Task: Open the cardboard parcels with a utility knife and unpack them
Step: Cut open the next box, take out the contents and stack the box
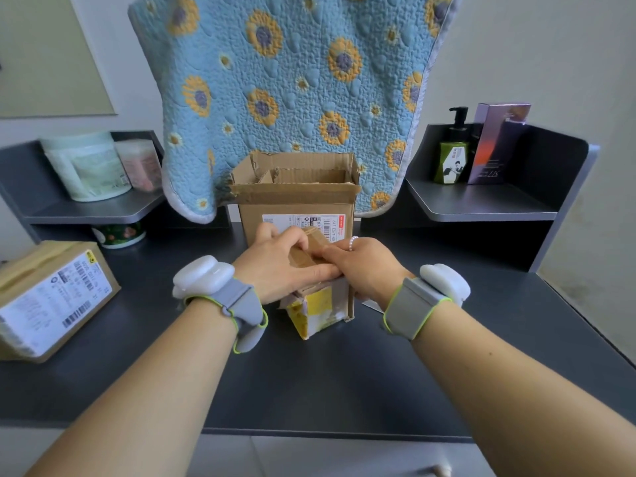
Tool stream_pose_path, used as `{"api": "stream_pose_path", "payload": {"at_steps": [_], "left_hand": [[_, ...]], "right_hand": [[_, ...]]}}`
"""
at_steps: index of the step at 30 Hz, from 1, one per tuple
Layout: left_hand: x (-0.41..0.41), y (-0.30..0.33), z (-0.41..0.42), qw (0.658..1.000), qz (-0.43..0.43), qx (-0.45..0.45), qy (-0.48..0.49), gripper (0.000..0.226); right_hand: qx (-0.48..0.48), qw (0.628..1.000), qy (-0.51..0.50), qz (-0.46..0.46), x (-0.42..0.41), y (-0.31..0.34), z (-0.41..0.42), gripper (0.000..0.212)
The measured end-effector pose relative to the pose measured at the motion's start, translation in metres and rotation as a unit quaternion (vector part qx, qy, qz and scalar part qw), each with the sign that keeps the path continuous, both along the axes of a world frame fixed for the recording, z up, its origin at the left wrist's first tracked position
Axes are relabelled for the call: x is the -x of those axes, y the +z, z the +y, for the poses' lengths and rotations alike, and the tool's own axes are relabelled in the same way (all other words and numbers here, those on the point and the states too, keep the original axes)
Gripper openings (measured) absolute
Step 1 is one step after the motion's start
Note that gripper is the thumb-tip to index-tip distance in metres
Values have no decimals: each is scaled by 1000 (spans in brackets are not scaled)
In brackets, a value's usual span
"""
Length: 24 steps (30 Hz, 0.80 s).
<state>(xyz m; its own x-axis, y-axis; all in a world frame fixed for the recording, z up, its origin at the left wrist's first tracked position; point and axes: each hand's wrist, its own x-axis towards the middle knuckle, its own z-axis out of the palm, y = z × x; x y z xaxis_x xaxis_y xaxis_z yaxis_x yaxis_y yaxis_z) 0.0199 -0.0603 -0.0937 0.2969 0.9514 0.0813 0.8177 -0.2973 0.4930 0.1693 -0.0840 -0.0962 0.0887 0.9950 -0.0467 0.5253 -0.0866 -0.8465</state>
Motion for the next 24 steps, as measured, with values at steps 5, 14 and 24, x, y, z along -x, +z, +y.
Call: {"api": "stream_pose_path", "payload": {"at_steps": [5,14,24], "left_hand": [[-2,-2,1,999,-40,9,16,61],[0,-1,8,992,-117,42,10,41],[-5,-7,8,935,-341,-17,99,24]], "right_hand": [[30,998,9,49,0,6,0,23],[39,998,26,45,-1,7,-5,24],[-30,996,-20,-76,4,4,-9,29]]}}
